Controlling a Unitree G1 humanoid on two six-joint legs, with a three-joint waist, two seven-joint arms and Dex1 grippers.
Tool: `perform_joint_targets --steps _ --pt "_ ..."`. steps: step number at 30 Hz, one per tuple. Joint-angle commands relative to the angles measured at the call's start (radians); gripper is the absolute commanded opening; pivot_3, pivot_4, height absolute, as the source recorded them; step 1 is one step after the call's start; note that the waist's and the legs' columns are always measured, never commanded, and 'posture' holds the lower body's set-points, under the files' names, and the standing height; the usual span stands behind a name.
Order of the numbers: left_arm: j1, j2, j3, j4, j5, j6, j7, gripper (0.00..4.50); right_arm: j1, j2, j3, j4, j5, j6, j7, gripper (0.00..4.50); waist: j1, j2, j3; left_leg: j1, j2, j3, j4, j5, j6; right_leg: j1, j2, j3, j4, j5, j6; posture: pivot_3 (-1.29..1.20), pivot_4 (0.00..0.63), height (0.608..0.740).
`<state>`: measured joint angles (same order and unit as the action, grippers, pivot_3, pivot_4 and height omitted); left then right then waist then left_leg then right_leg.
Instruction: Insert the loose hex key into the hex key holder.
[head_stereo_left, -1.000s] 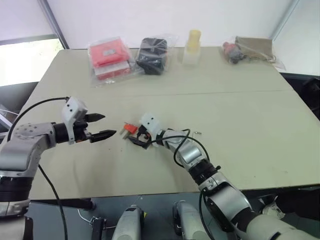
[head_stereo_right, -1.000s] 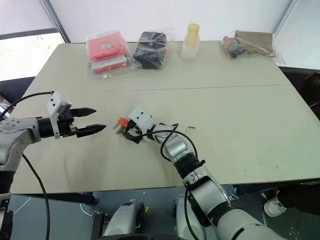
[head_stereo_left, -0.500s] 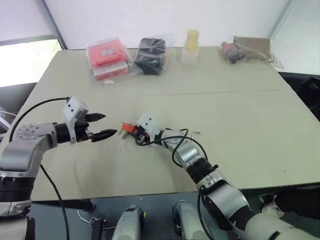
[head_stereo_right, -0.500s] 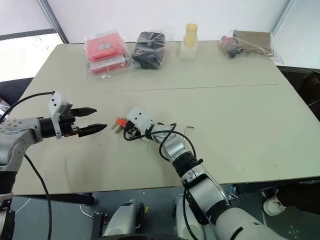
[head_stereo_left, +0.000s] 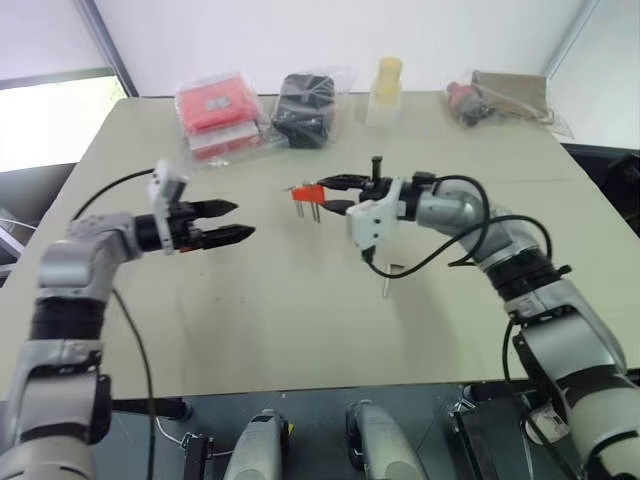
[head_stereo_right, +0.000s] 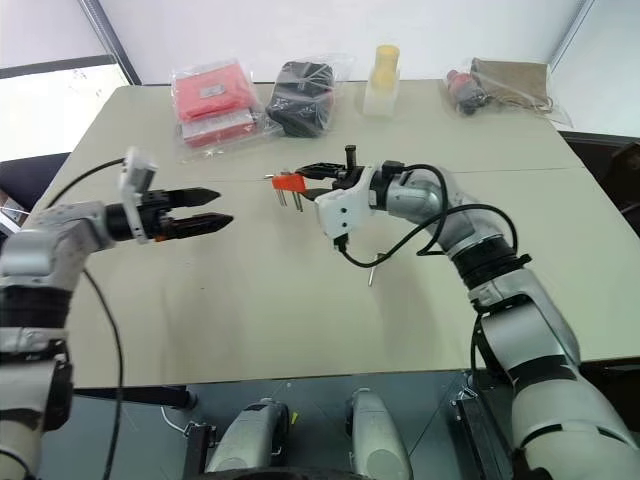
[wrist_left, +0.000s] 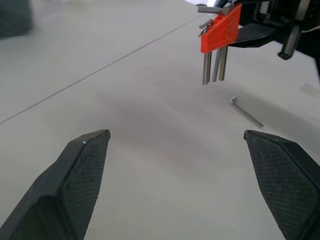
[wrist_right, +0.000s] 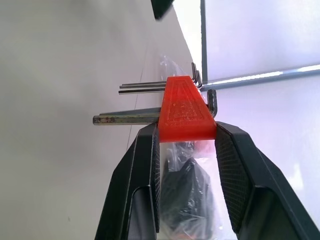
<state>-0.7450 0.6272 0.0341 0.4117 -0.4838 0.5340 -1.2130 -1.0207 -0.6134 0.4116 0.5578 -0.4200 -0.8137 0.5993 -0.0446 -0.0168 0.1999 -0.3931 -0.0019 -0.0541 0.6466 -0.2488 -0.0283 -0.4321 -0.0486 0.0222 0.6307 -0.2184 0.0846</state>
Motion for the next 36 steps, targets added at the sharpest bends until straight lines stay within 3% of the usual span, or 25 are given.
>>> perform_joint_targets --steps 1,14,30,36 --pt "-0.09 -0.06 -0.009 0.067 0.001 -0.04 -0.043 4.5 -0.05 -0.015 -0.027 0.016 0.001 -0.076 -0.02 1.01 -0.002 0.0 0.0 0.0 0.0 0.001 0.0 0.0 0.0 0.0 0.0 0.001 0.0 0.0 0.0 0.0 0.15 0.74" --pt "-0.257 -0.238 0.003 0.289 0.022 -0.129 -0.105 4.5 -0.029 -0.049 -0.058 0.003 -0.004 -0.061 -0.029 1.01 0.001 0.0 0.0 0.0 0.0 0.0 0.001 0.0 0.0 0.0 0.0 0.001 0.0 0.0 0.0 0.0 0.15 0.74" --pt "-0.315 -0.289 0.024 0.377 0.038 -0.182 -0.106 4.5 0.027 -0.036 -0.074 -0.085 0.009 0.004 -0.023 1.01 0.001 0.0 0.0 0.0 0.0 0.0 0.001 0.0 0.0 0.0 0.0 0.001 0.001 0.0 0.0 0.0 0.15 0.74" --pt "-0.303 -0.291 0.018 0.364 0.038 -0.179 -0.116 1.58 0.034 -0.03 -0.076 -0.097 0.011 0.016 -0.028 1.01 0.001 0.0 0.0 0.0 0.0 0.0 0.001 0.0 0.0 0.0 0.0 0.001 0.001 0.0 0.0 0.0 0.15 0.74"
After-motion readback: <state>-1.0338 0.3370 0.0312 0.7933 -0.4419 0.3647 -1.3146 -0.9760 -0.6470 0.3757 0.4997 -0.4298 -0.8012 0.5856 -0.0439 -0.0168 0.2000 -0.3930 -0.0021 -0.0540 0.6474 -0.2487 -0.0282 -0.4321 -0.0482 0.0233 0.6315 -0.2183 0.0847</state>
